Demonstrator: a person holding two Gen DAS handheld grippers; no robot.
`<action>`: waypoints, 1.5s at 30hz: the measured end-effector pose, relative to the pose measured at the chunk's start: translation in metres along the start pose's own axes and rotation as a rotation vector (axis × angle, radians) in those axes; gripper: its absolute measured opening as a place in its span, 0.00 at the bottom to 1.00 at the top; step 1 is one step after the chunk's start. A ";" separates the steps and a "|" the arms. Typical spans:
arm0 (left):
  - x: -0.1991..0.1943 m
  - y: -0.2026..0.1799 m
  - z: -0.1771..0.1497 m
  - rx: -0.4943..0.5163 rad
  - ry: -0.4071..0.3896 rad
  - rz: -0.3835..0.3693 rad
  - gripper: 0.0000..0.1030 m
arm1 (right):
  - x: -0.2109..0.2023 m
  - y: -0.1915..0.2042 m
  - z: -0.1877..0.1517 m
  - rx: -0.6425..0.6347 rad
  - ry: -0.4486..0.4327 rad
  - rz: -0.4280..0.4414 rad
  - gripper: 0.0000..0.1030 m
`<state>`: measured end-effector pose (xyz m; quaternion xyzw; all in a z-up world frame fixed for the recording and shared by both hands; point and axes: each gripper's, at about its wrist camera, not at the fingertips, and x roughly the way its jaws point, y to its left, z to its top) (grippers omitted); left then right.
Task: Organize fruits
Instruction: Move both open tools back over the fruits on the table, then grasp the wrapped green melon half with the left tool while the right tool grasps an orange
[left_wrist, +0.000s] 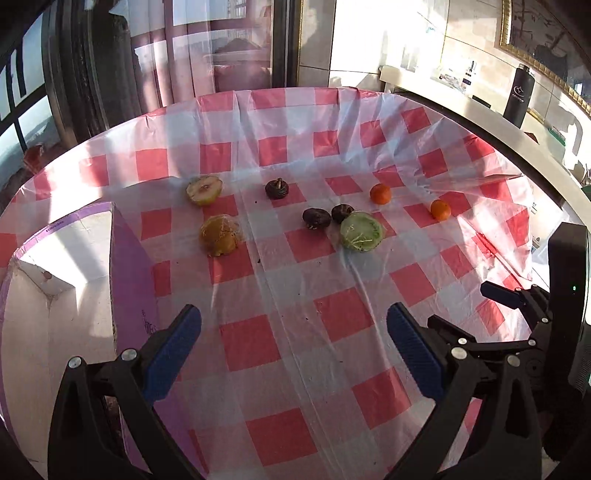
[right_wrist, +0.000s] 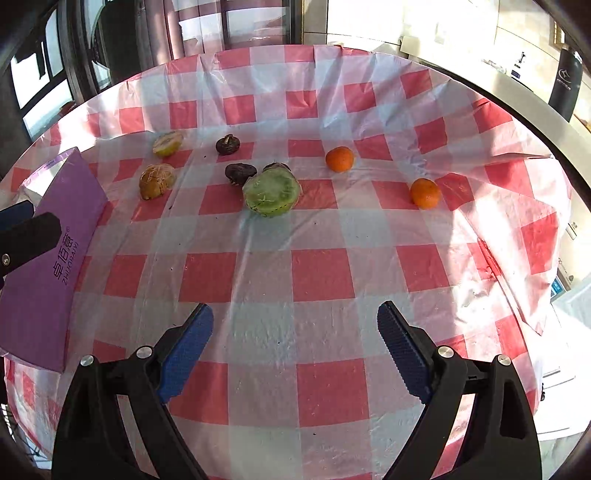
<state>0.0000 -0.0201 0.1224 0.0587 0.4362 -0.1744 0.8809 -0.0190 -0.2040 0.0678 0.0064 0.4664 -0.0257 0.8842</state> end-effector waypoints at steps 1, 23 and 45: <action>0.011 -0.007 -0.002 0.000 0.028 -0.013 0.98 | 0.007 -0.008 0.001 0.008 0.010 -0.005 0.84; 0.179 -0.077 0.041 -0.045 0.224 -0.020 0.98 | 0.138 -0.154 0.090 0.164 -0.017 -0.140 0.78; 0.180 -0.098 0.048 0.060 0.147 -0.011 0.61 | 0.147 -0.157 0.095 0.184 -0.061 -0.081 0.62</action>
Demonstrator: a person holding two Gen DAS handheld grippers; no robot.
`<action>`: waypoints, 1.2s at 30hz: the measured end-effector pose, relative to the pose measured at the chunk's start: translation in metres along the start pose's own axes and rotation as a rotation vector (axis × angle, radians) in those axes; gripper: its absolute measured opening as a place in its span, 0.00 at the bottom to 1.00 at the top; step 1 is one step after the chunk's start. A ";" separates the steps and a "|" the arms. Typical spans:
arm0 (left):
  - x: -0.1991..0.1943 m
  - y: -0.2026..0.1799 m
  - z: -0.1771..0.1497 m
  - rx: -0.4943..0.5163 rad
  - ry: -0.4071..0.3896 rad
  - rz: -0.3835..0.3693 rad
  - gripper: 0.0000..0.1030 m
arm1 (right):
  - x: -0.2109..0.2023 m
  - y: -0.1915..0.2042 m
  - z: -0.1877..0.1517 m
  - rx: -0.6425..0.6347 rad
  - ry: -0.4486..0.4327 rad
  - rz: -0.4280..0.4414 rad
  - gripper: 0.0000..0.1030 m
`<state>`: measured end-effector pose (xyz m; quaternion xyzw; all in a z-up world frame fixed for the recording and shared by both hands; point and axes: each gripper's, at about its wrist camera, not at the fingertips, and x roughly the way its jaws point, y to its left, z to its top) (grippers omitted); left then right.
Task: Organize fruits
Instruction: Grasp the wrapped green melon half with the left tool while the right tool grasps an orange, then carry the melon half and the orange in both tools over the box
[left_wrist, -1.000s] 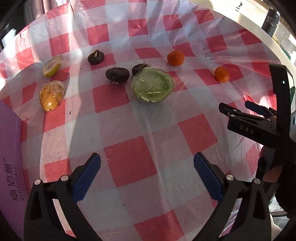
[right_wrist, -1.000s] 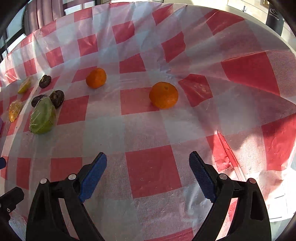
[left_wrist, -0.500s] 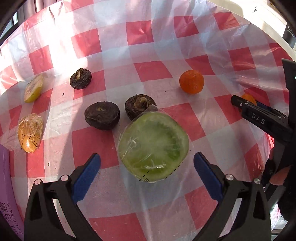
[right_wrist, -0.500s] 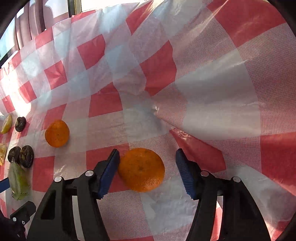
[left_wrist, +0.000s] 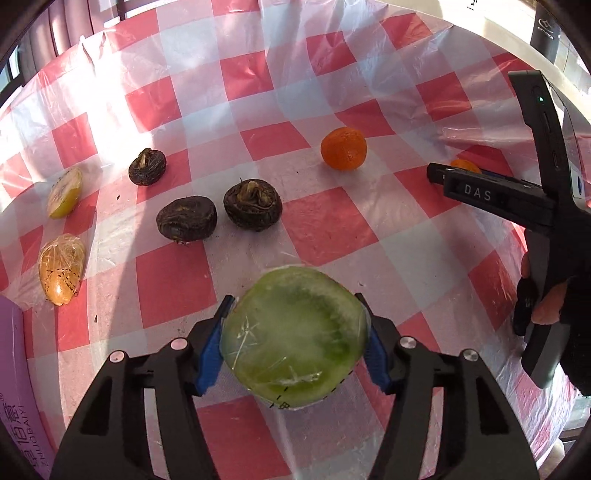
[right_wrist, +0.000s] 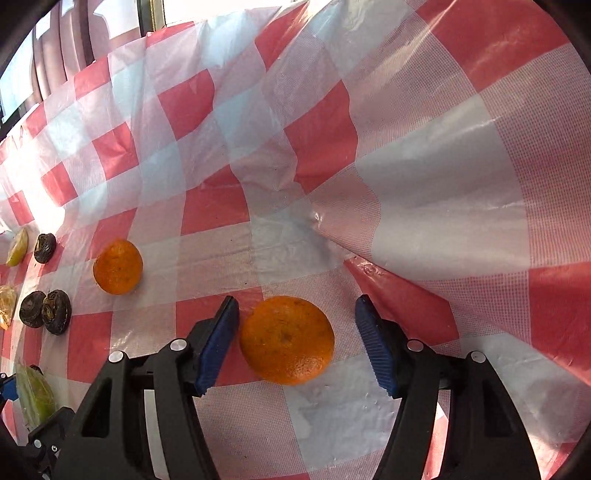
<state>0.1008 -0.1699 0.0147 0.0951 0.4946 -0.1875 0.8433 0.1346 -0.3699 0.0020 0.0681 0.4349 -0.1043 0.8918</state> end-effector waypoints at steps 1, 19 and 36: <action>-0.006 -0.002 -0.008 -0.001 0.004 -0.011 0.61 | 0.000 0.000 0.000 0.000 0.000 0.000 0.62; -0.081 0.022 -0.108 0.046 0.043 -0.091 0.61 | -0.109 0.057 -0.122 -0.016 0.139 0.153 0.40; -0.176 0.079 -0.119 0.125 -0.095 -0.224 0.61 | -0.174 0.139 -0.175 0.027 0.205 0.206 0.40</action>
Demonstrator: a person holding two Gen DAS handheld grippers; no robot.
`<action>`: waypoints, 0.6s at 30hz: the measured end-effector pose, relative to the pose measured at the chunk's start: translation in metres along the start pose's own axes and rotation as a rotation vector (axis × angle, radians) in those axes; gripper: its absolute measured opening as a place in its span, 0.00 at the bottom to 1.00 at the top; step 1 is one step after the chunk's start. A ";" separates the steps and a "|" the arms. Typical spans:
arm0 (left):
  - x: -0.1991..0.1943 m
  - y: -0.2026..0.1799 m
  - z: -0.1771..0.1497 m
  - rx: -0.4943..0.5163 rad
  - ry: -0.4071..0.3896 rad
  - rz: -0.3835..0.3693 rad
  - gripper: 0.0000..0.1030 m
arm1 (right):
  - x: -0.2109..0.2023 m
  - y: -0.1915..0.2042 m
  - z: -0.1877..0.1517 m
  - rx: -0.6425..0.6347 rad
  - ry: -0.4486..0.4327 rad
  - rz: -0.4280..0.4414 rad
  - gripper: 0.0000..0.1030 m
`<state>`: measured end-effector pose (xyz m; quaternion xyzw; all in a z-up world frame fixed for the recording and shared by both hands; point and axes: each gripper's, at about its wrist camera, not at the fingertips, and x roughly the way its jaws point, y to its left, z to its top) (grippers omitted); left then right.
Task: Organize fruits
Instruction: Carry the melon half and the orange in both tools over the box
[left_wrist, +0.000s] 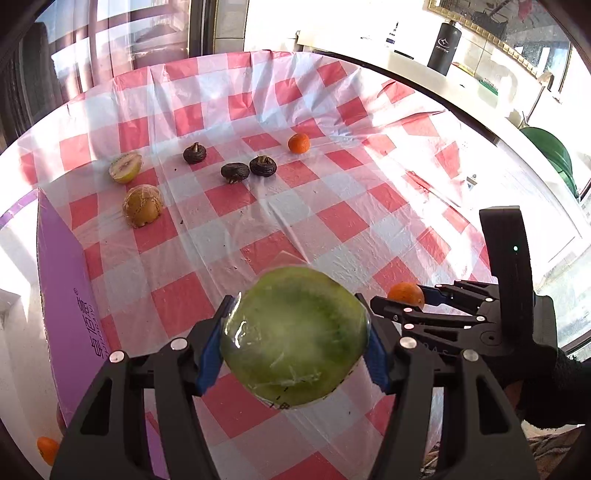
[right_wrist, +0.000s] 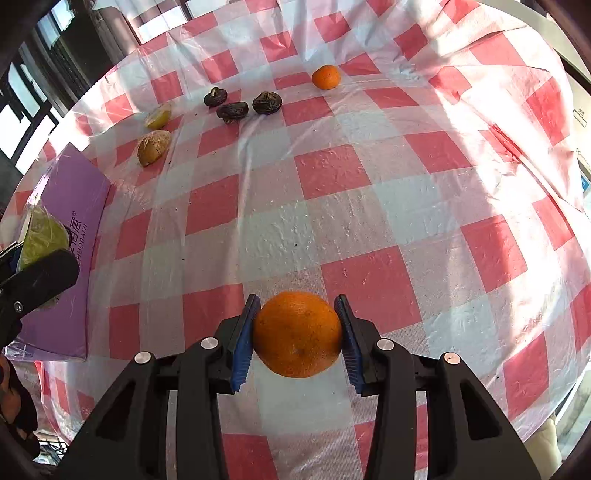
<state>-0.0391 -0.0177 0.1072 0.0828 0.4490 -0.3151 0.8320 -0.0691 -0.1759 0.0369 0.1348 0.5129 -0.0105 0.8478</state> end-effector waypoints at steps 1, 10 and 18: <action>-0.006 0.001 0.001 0.010 -0.015 -0.007 0.61 | -0.002 0.006 0.001 -0.001 -0.004 0.006 0.40; -0.049 0.043 -0.003 0.009 -0.114 0.011 0.61 | 0.001 0.061 0.003 -0.037 -0.007 0.015 0.40; -0.091 0.099 -0.015 -0.057 -0.185 0.058 0.61 | -0.008 0.101 0.014 -0.013 -0.069 0.033 0.40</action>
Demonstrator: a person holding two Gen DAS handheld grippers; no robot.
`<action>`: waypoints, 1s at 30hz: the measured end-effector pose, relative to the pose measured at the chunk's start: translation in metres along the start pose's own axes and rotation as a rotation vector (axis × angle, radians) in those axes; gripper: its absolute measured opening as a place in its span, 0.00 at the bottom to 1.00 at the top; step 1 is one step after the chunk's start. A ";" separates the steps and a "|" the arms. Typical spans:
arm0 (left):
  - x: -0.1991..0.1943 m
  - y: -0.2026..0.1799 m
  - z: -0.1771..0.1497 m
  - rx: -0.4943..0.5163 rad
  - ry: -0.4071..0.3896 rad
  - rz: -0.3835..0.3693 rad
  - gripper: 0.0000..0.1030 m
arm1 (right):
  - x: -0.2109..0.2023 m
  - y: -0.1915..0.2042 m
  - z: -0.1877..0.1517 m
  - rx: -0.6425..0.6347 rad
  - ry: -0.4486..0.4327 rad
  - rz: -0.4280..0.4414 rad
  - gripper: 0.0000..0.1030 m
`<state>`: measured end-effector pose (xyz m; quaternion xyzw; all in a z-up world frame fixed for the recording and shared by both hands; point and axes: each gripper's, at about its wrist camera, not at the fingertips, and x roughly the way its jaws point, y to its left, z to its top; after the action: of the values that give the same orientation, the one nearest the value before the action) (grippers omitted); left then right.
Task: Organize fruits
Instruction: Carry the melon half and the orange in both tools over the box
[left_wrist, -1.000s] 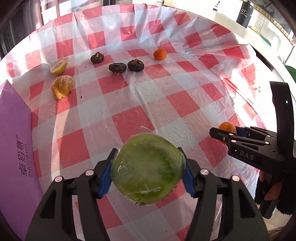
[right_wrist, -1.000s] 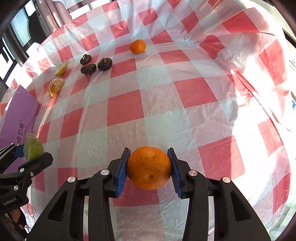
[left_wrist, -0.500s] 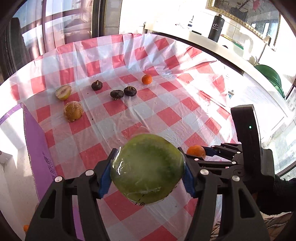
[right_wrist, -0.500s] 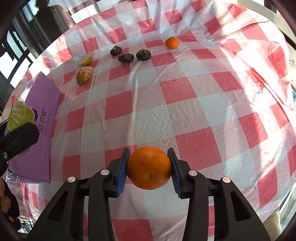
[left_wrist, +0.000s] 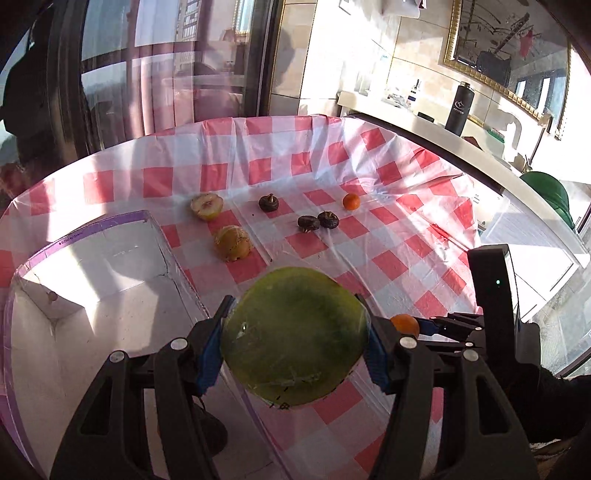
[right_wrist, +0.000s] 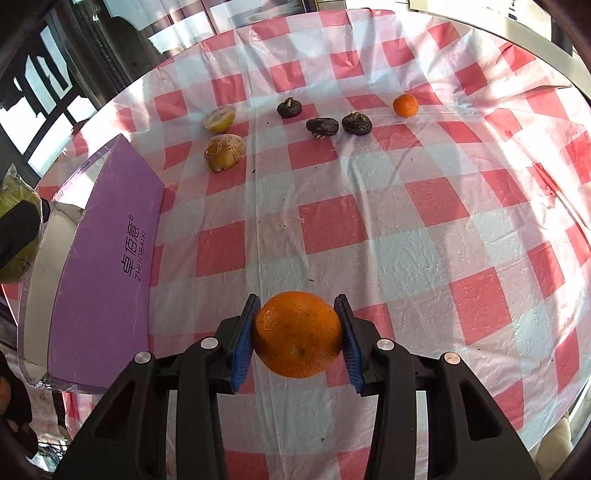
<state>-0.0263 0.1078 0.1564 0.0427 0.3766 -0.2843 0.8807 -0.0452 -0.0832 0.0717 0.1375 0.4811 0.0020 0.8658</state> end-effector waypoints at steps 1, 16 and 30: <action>-0.005 0.008 -0.002 -0.010 -0.005 0.005 0.61 | -0.002 0.006 0.004 0.000 -0.013 0.007 0.40; -0.053 0.112 -0.019 -0.204 -0.062 0.149 0.61 | -0.039 0.145 0.068 -0.183 -0.203 0.159 0.40; -0.039 0.175 -0.074 -0.336 0.179 0.414 0.61 | 0.019 0.247 0.012 -0.605 0.016 0.032 0.40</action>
<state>-0.0021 0.2934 0.1068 -0.0030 0.4780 -0.0270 0.8779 0.0064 0.1540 0.1209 -0.1190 0.4632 0.1601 0.8635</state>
